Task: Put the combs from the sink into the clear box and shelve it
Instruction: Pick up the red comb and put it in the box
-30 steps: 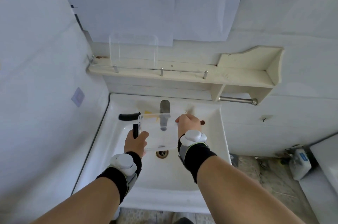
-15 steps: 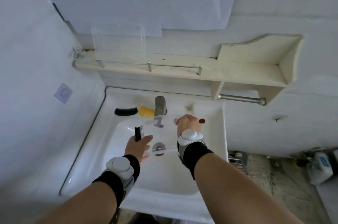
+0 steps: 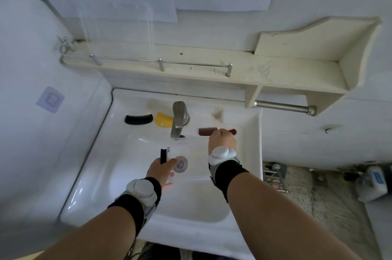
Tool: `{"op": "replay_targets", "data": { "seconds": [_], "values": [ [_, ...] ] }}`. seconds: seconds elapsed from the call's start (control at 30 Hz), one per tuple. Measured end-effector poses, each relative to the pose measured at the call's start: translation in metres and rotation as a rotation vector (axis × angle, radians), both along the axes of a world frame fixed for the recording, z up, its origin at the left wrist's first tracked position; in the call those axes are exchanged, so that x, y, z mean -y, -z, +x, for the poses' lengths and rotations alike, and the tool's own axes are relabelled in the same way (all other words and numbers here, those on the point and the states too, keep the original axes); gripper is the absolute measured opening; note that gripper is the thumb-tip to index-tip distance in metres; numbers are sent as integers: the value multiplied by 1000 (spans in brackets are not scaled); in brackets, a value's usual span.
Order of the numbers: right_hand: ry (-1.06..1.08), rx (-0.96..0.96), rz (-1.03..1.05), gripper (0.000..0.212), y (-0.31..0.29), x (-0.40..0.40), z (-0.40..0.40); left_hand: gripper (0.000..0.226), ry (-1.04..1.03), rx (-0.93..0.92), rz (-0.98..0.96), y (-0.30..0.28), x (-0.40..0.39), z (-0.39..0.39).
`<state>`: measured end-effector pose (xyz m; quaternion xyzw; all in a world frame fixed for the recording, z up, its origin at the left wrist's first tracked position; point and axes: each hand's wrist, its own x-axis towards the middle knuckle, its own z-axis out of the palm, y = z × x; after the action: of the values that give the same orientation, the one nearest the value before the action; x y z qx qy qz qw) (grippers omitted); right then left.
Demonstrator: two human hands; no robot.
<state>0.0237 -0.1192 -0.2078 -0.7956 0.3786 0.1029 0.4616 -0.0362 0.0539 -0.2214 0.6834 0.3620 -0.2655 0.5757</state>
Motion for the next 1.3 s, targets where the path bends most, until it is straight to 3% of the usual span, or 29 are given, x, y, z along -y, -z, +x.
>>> {"op": "replay_targets", "data": {
  "seconds": [0.33, 0.43, 0.57, 0.7, 0.87, 1.3],
  "values": [
    [-99, -56, -124, 28, 25, 10, 20, 28, 109, -80, 61, 14, -4, 15],
    [-210, -90, -170, 25, 28, 16, 26, 19, 126, -97, 66, 16, -4, 16],
    [-372, -178, -207, 36, 35, 24, 30, 33, 127, -127, 53, 19, -7, 14],
    [-544, -222, -371, 39, 44, 27, 35, 37, 125, -139, 56, 22, -10, 13],
    [-684, -206, -557, 35, 51, 28, 42, 15, 126, -150, 43, 26, -7, 9],
    [-807, -275, -649, 22, 68, 45, 68, 13, 81, -129, 0, 30, -2, 5]
  ]
}}
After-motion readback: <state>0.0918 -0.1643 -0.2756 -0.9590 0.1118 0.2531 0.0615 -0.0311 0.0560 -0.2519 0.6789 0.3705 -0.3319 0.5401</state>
